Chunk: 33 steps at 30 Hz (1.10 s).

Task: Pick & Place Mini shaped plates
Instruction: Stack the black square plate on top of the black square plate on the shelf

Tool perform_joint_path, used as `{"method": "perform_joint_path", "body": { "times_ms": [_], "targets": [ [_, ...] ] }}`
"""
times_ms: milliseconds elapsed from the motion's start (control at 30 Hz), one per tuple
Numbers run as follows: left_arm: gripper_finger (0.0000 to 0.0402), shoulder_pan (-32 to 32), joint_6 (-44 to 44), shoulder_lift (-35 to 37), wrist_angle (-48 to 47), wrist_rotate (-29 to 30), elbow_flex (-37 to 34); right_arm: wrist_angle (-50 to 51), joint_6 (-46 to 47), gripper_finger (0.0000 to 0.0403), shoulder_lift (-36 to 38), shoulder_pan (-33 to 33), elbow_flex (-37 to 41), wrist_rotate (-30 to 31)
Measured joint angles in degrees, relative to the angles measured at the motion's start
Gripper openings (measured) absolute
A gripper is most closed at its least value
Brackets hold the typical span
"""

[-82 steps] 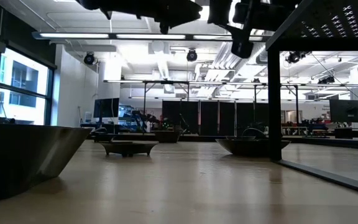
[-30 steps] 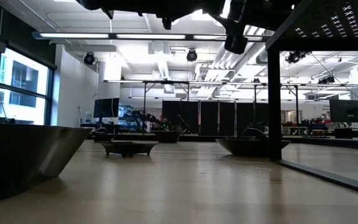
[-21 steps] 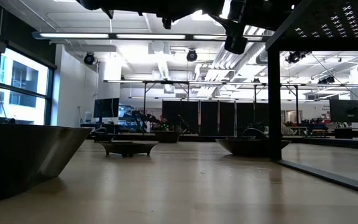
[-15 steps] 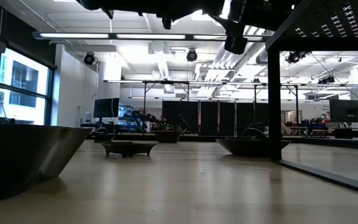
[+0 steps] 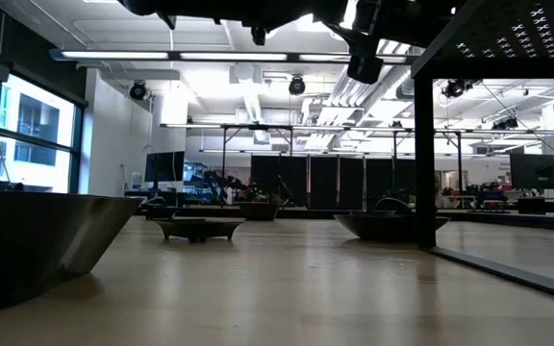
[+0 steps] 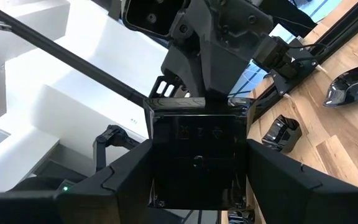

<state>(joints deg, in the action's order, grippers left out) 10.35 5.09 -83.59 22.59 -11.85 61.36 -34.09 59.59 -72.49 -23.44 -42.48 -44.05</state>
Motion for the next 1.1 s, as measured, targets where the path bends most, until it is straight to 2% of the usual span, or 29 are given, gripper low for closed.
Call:
{"method": "perform_joint_path", "body": {
  "times_ms": [133,233,333,567,700,1100],
  "targets": [
    [0.0095,-0.02,-0.8,0.0,0.01,0.02,0.0,0.0,0.0,0.0231,0.0,0.0,0.0,0.21],
    [0.0105,-0.02,-0.6,0.0,0.02,0.38,0.0,0.0,0.0,0.0231,0.0,0.0,0.0,0.22],
    [0.0092,-0.02,-0.6,0.0,0.02,0.42,0.0,0.0,0.0,0.0231,0.0,-0.02,0.0,0.24],
    [0.0028,0.0,-0.47,0.0,0.02,0.66,0.0,-0.02,0.72,0.0231,0.0,0.0,0.0,0.44],
    [0.0025,0.0,-0.4,0.0,0.0,0.65,0.0,0.0,0.98,0.0231,0.02,0.0,0.0,0.51],
    [0.0112,-0.72,-0.74,0.0,0.02,1.09,0.0,-0.04,1.45,0.0231,0.02,1.38,0.0,3.37]
  ]
}}
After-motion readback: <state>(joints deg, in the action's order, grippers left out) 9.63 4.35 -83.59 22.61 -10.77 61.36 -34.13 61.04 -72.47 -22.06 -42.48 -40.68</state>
